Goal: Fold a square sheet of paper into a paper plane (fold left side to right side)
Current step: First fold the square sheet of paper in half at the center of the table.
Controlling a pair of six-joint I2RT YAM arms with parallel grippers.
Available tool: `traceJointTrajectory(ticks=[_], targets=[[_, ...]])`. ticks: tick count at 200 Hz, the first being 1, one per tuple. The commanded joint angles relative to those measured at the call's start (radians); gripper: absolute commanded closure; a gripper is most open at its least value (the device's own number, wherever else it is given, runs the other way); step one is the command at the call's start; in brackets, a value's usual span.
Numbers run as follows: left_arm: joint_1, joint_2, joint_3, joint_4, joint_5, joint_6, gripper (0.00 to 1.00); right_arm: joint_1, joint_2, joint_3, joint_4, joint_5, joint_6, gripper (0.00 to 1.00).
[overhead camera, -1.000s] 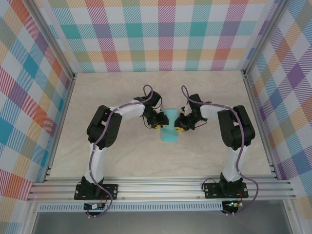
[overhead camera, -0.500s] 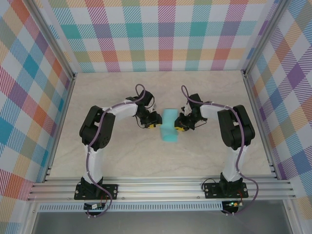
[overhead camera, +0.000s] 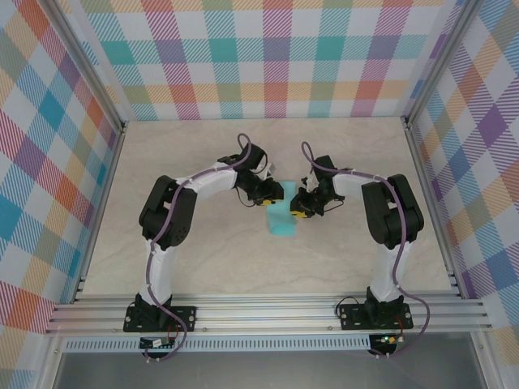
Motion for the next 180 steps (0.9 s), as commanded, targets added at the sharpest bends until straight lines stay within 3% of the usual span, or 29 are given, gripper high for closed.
traceJointTrajectory(ticks=[1,98,180], targets=[[-0.004,0.052,0.039,-0.031,0.008,0.032,0.63,0.014,0.078,-0.035,-0.051,0.104,-0.02,0.84],[0.05,0.054,-0.021,-0.07,-0.114,0.075,0.62,0.015,0.085,-0.035,-0.065,0.121,-0.031,0.84],[0.098,-0.019,-0.01,-0.095,-0.077,0.125,0.61,0.015,0.087,-0.026,-0.067,0.115,-0.032,0.84]])
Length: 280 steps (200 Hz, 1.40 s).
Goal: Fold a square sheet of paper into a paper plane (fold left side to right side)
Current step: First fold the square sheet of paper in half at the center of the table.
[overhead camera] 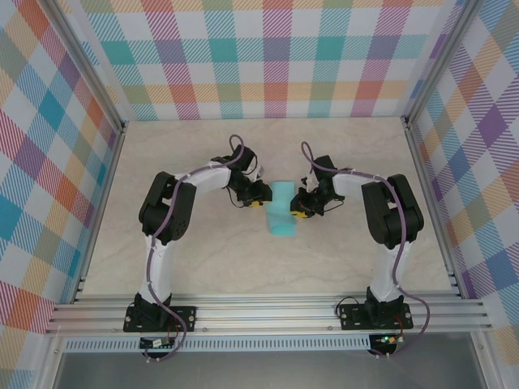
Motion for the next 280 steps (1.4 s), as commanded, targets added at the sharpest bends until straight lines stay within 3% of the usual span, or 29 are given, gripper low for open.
traceJointTrajectory(ticks=[1,49,95,185,280], targets=[[0.013,-0.052,0.017,-0.049,-0.026,0.035,0.61,0.014,0.085,-0.028,-0.063,0.115,-0.021,0.84],[-0.027,-0.099,0.018,-0.001,0.055,0.04,0.61,0.015,0.087,-0.022,-0.066,0.114,-0.019,0.84],[-0.063,-0.005,0.091,-0.011,0.073,0.033,0.61,0.015,0.092,-0.018,-0.069,0.114,-0.02,0.84],[-0.05,0.109,0.177,-0.04,-0.035,0.037,0.61,0.015,0.099,-0.011,-0.085,0.128,-0.031,0.84],[0.001,0.168,0.251,-0.035,-0.051,0.01,0.57,0.015,0.104,-0.018,-0.088,0.133,-0.039,0.85]])
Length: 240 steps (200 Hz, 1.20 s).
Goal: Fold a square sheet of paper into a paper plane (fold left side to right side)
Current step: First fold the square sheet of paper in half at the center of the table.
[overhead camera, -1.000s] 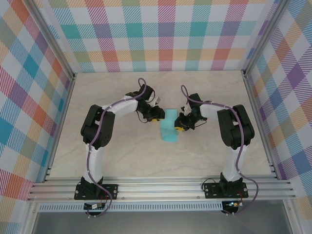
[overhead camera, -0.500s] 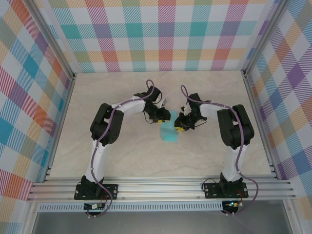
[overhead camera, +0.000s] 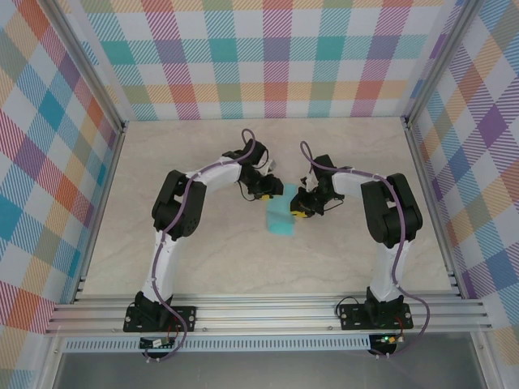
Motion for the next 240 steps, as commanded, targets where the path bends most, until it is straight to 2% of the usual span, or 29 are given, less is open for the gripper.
traceJointTrajectory(ticks=[1,63,106,186,240], targets=[[0.038,0.039,0.044,-0.013,-0.052,-0.011,0.57,0.015,0.091,-0.04,-0.057,0.131,-0.024,0.85],[0.048,0.076,0.096,0.023,0.021,-0.041,0.55,0.015,0.093,-0.041,-0.053,0.128,-0.022,0.85],[0.063,0.085,0.123,0.025,0.017,-0.053,0.54,0.015,0.095,-0.043,-0.055,0.128,-0.023,0.85],[0.034,-0.034,0.036,0.107,0.122,-0.048,0.56,0.015,0.097,-0.041,-0.049,0.128,-0.018,0.85],[0.022,0.024,0.067,0.105,0.11,-0.066,0.57,0.015,0.097,-0.043,-0.051,0.129,-0.016,0.85]])
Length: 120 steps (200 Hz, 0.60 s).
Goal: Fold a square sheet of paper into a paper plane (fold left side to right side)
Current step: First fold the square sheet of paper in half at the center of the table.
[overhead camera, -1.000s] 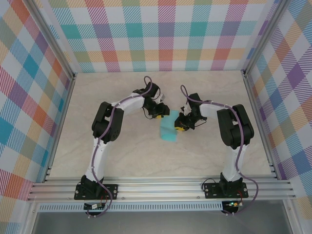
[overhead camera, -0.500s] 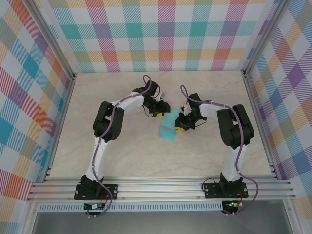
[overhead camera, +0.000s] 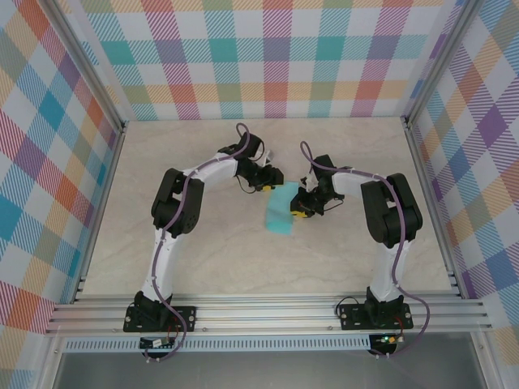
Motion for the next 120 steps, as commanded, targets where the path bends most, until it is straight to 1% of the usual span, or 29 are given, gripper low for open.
traceJointTrajectory(ticks=[1,58,120], targets=[[-0.007,0.002,0.022,0.025,0.019,-0.014,0.57,0.014,0.095,-0.043,-0.052,0.129,-0.016,0.85],[-0.007,0.093,0.116,-0.028,-0.008,0.005,0.58,0.014,0.1,-0.035,-0.056,0.13,-0.018,0.85],[0.007,0.11,0.114,-0.043,-0.085,0.007,0.56,0.015,0.101,-0.032,-0.062,0.136,-0.021,0.85]])
